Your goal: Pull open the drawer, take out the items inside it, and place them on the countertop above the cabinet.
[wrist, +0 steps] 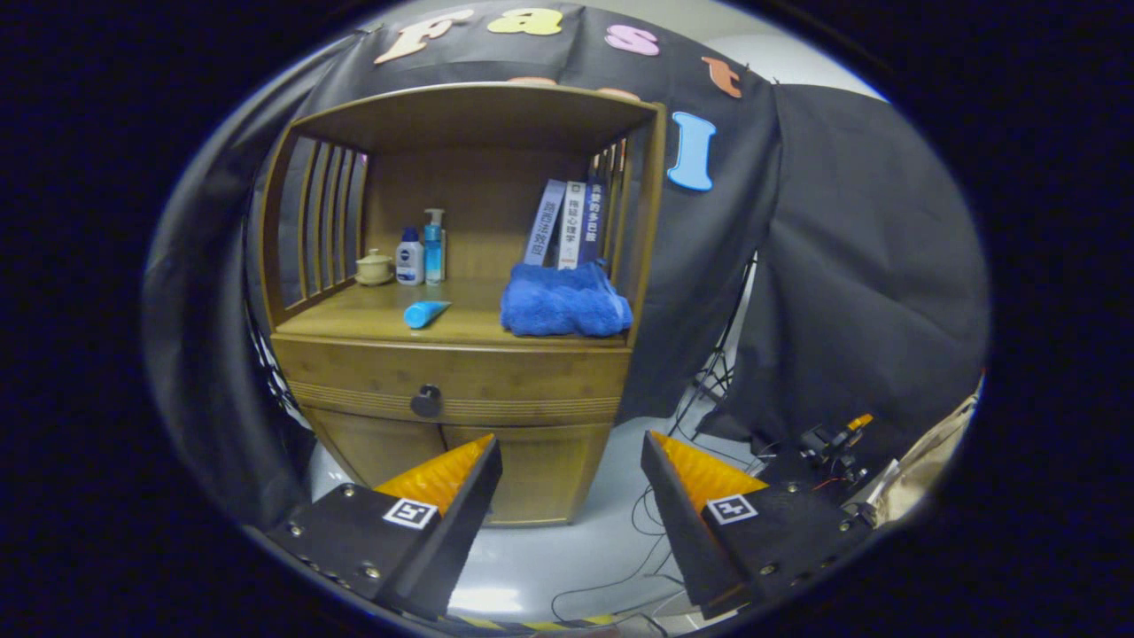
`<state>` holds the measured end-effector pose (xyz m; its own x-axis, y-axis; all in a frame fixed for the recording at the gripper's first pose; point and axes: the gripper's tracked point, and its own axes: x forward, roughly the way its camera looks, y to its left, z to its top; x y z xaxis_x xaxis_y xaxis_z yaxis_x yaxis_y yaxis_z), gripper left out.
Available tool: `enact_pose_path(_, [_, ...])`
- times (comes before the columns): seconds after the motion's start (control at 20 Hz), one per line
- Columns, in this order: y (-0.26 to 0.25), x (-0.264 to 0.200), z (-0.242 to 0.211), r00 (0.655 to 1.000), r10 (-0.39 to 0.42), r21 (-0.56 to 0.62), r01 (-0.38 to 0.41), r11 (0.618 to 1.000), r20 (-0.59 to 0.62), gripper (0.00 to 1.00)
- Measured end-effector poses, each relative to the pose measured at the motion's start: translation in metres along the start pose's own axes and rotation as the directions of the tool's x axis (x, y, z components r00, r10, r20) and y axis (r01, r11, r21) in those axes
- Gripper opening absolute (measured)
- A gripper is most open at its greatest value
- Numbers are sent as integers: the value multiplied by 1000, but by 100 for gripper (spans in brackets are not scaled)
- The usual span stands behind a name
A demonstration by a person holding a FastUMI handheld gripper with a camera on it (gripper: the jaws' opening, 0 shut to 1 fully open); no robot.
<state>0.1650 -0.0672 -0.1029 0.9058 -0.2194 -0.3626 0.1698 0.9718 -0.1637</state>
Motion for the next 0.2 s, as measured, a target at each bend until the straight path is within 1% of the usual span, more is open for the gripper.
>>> enact_pose_path(0.2, [-28, 8, -5, 1000, 6, 13, -6, 1000, 26, 95])
